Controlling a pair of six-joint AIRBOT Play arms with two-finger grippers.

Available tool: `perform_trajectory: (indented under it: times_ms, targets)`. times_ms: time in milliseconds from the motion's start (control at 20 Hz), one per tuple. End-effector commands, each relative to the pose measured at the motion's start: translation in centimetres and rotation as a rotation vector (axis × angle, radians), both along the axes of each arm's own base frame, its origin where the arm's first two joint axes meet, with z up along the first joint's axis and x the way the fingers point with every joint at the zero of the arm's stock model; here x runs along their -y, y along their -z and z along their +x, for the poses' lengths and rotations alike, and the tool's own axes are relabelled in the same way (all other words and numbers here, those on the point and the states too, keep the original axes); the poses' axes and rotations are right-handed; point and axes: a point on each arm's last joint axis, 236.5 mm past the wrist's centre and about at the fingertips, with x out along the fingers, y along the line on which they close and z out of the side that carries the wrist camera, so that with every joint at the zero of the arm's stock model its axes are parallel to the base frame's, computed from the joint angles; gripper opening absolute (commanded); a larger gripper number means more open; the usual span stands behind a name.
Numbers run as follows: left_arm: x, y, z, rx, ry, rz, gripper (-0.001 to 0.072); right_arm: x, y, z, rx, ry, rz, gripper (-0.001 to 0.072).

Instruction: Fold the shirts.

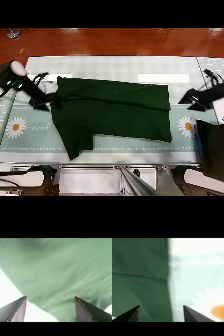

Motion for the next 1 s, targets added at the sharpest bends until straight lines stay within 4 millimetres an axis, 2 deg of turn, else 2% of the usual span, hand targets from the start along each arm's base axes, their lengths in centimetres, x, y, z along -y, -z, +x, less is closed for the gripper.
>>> perform_trajectory:
  times_ms: [0,150,250,400,550,700,800,950]
  targets:
    - [-0.8,0.8,-5.9,0.026,-0.154,-0.145,0.0701,-0.1,-0.1,-3.7,0.126,0.137,0.019,0.0622]
    - [-2.3,1.5,-7.4,0.148,-0.457,-0.245,0.0702,-4.2,0.9,-6.4,0.187,0.206,0.126,0.0621]
    - [-2.7,2.4,-7.9,0.178,-0.610,-0.274,0.0702,-6.8,1.4,-7.1,0.190,0.208,0.209,0.0621]
    - [0.3,2.2,-6.9,0.228,-0.599,-0.398,0.0702,-8.7,1.8,-7.6,0.173,0.158,0.232,0.0621]
    - [3.2,2.6,-7.2,0.220,-0.489,-0.406,0.0702,-10.3,1.1,-7.1,0.179,0.163,0.277,0.0621]
    - [5.1,3.5,-7.8,0.197,-0.424,-0.395,0.0702,-10.2,0.6,-6.1,0.206,0.193,0.281,0.0621]
    - [6.4,3.5,-8.6,0.160,-0.380,-0.418,0.0702,-9.7,-0.4,-5.3,0.236,0.179,0.263,0.0621]
    - [7.8,3.3,-10.5,0.099,-0.286,-0.447,0.0700,-6.6,-2.7,-3.7,0.294,0.209,0.194,0.0621]
